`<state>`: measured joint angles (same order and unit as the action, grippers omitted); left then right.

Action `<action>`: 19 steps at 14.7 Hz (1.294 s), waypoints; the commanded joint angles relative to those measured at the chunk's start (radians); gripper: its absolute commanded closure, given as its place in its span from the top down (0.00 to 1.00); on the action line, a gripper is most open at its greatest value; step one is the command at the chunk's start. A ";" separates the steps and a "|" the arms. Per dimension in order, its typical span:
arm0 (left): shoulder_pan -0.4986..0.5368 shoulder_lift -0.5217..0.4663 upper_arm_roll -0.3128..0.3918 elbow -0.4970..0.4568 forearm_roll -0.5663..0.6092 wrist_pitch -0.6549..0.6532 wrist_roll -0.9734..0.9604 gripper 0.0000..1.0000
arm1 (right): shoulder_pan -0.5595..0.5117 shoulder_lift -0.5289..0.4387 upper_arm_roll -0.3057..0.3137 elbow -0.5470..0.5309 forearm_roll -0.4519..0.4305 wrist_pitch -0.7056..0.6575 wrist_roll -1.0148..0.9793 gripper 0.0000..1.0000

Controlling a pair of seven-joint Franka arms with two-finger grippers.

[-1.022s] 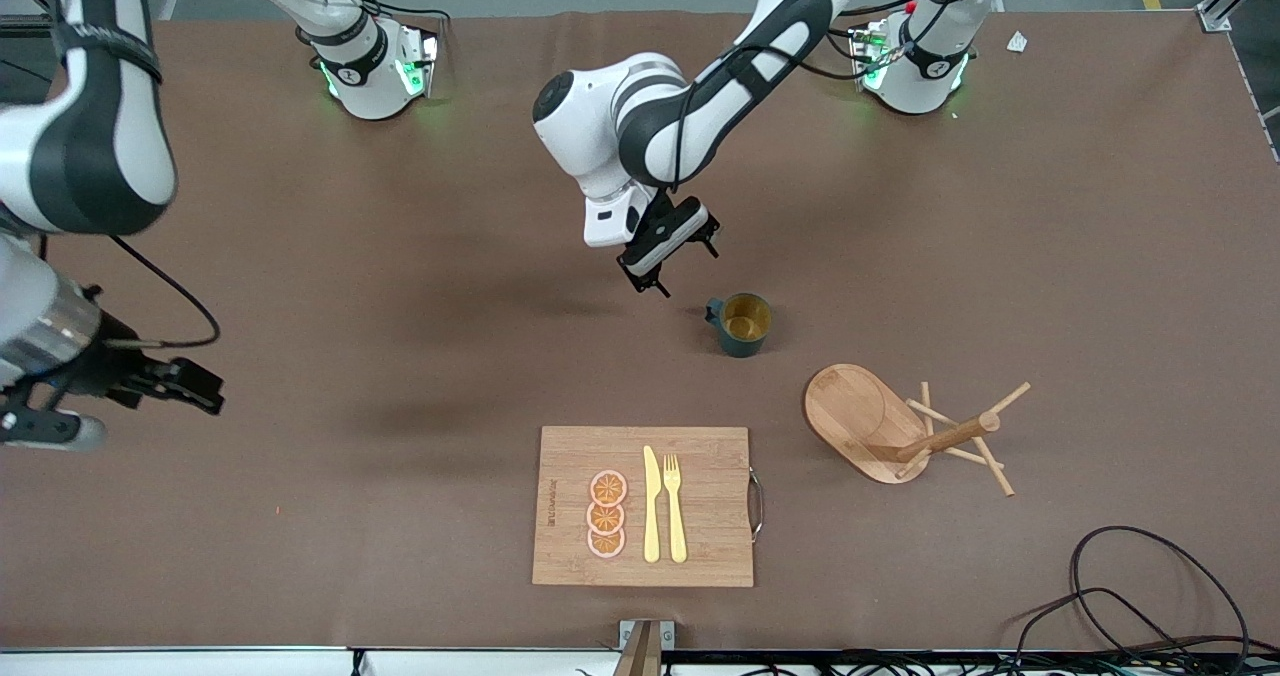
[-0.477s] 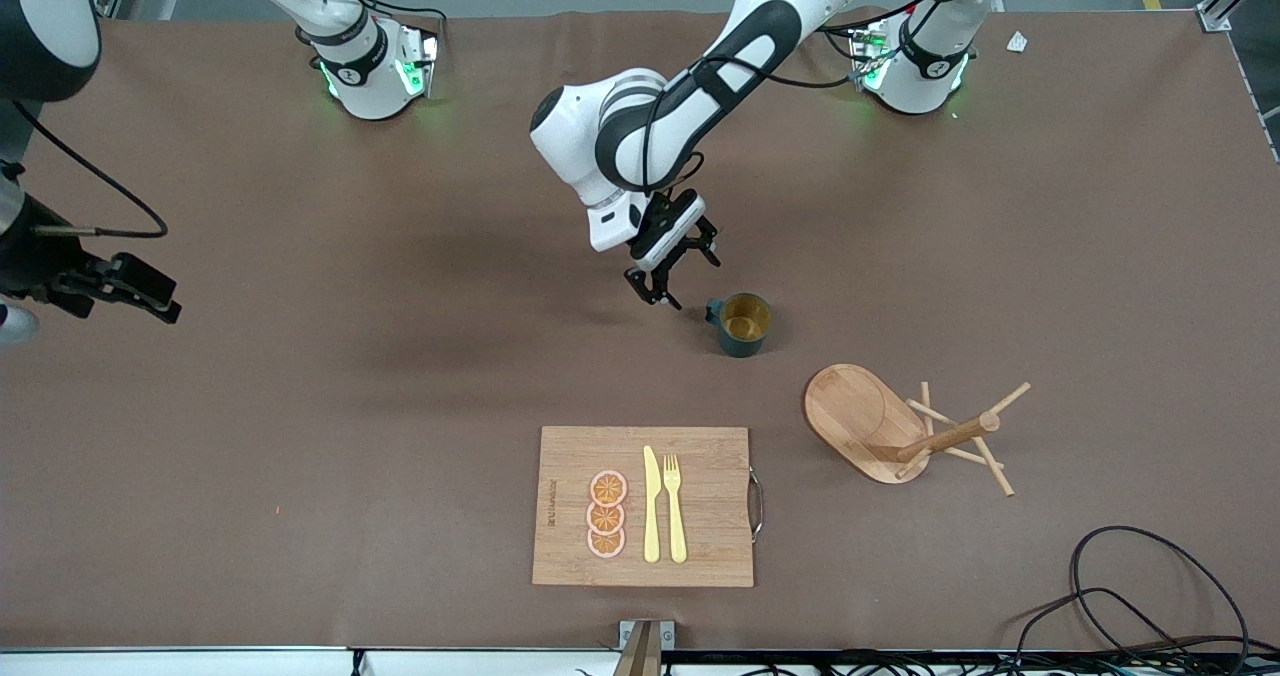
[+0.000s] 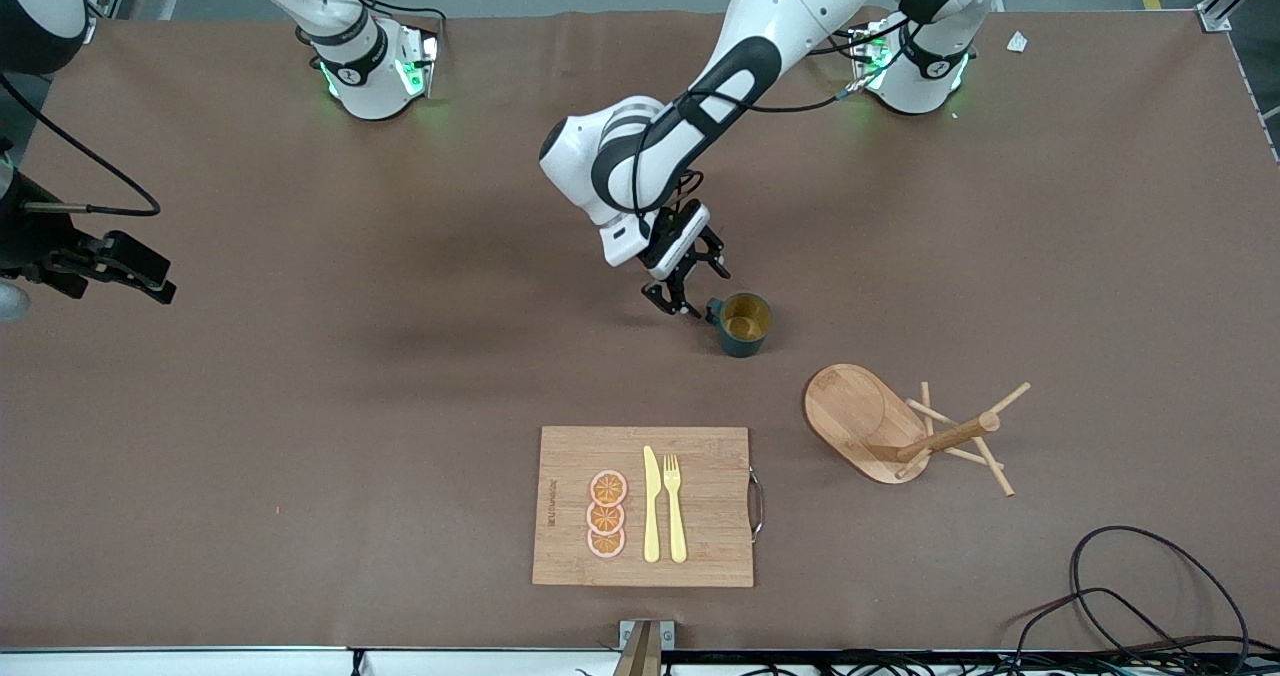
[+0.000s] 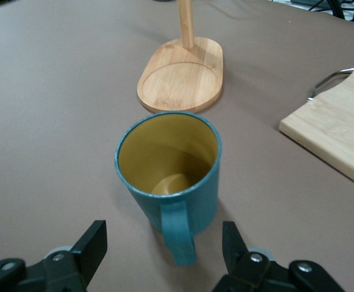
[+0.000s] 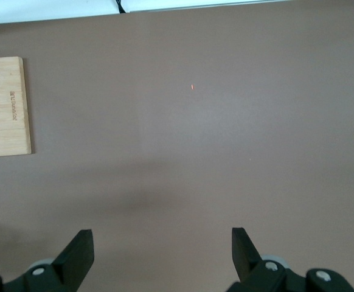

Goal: Pass cup and hang on rack
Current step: 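Lower the left gripper and grasp the mug by its handle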

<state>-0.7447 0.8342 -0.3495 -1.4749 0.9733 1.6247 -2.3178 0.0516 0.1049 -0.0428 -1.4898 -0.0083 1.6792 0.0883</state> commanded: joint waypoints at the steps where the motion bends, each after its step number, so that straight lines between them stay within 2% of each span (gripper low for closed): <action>1: -0.010 0.025 0.004 0.016 0.031 -0.026 -0.005 0.77 | -0.036 -0.031 0.014 -0.020 -0.019 -0.022 -0.043 1.00; 3: -0.010 0.026 0.004 0.018 0.036 -0.026 0.006 0.68 | -0.073 -0.025 0.015 0.023 0.001 -0.041 -0.129 1.00; 7: -0.010 0.028 0.004 0.019 0.036 -0.026 0.018 0.46 | -0.090 -0.025 0.015 0.028 0.027 -0.065 -0.127 1.00; 10: -0.008 0.033 0.004 0.019 0.038 -0.026 0.023 0.16 | -0.091 -0.025 0.014 0.043 0.027 -0.087 -0.089 1.00; 12: -0.005 0.020 0.004 0.024 0.045 -0.026 0.037 0.01 | -0.088 -0.025 0.015 0.043 0.022 -0.084 -0.016 1.00; 15: 0.007 -0.010 0.004 0.047 0.042 -0.028 0.170 0.00 | -0.081 -0.025 0.018 0.045 -0.007 -0.079 -0.057 1.00; 19: 0.064 -0.079 -0.012 0.088 -0.005 -0.026 0.254 0.00 | -0.084 -0.024 0.020 0.045 -0.030 -0.067 -0.127 1.00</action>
<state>-0.7106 0.8147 -0.3496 -1.3921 0.9981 1.6131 -2.1265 -0.0235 0.0970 -0.0329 -1.4365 -0.0180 1.6089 -0.0166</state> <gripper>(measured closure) 0.789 0.000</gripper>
